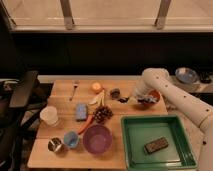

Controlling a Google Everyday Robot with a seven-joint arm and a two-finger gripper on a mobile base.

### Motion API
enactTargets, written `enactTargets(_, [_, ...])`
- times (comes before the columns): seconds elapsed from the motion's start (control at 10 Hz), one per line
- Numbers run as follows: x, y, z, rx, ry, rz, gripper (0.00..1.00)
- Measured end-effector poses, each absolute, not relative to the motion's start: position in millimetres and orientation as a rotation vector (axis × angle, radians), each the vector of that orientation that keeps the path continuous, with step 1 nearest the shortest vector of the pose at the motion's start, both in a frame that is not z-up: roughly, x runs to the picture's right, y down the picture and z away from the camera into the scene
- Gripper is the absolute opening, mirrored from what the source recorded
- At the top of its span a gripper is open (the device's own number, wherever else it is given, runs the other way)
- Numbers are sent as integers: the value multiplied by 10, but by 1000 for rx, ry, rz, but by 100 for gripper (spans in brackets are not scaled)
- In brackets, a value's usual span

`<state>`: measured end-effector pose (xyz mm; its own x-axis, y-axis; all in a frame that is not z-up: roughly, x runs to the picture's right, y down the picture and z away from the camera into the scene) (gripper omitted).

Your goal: Place brush in table surface

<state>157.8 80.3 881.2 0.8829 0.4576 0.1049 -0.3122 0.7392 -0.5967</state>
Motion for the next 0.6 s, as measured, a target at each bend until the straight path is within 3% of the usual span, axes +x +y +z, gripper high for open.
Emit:
enactTargets(0.2, [1545, 879, 8860, -627, -248, 424, 12])
enactTargets(0.6, [1509, 983, 8882, -659, -246, 419, 53])
